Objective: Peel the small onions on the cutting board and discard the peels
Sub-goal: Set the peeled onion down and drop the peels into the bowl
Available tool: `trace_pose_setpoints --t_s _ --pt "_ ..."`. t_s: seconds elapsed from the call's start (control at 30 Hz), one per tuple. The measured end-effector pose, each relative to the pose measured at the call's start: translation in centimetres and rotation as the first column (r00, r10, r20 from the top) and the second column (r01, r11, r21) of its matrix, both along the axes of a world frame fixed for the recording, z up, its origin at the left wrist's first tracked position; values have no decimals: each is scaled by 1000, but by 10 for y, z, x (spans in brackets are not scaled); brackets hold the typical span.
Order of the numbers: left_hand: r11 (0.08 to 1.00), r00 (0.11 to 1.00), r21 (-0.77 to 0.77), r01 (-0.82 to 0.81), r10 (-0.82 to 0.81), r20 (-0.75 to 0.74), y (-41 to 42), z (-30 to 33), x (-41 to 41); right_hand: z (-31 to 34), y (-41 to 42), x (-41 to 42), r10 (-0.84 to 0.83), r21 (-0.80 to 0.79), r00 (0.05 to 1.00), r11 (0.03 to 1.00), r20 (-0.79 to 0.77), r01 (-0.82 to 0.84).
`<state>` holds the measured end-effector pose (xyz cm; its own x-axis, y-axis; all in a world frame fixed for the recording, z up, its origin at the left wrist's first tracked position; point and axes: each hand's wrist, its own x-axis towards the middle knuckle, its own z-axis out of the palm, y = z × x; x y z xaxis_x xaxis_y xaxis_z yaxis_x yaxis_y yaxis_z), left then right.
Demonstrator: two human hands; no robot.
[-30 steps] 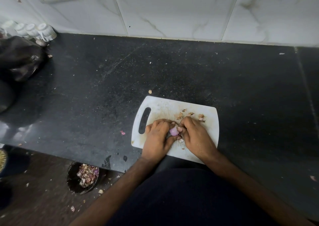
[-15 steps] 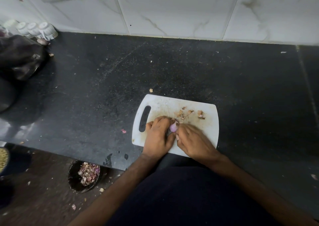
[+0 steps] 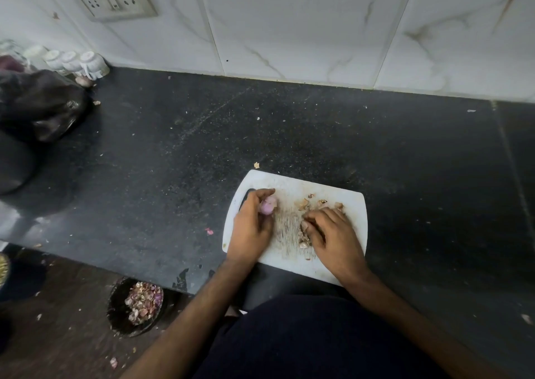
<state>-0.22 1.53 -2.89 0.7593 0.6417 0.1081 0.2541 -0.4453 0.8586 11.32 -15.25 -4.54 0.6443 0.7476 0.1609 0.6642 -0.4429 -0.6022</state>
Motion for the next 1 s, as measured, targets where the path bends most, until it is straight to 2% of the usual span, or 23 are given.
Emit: trace_pose_setpoints --t_s 0.13,0.23,0.33,0.43,0.47,0.53,0.63,0.77,0.9,1.0 --pt "997 999 -64 -38 38 -6 14 1 6 3 0 0 -51 31 999 998 9 51" --pt "994 999 -92 -52 52 3 16 -8 4 11 -2 3 -153 67 988 986 -26 154" --pt "998 999 -50 -36 36 -3 18 -12 4 17 -7 13 -255 137 967 958 10 251" --pt "1000 1000 -2 -20 20 3 17 -9 5 12 -5 28 -263 41 952 961 -153 272" --pt "1000 1000 -11 -24 24 9 16 -9 5 9 -2 30 -220 -15 964 975 -150 220" --pt "999 999 -37 -36 37 22 14 -8 5 4 7 28 -50 -140 998 989 -45 43" --pt "999 999 -31 -34 36 34 12 -6 5 6 23 13 179 -275 982 949 57 -157" --pt "999 999 45 -31 29 46 9 -6 4 9 24 6 392 -263 914 897 107 -354" --pt "993 998 106 46 -49 28 9 -7 3 9 11 6 615 -231 786 774 56 -589" --pt "979 991 161 124 -131 32 9 -6 2 8 2 9 640 -229 766 757 65 -612"
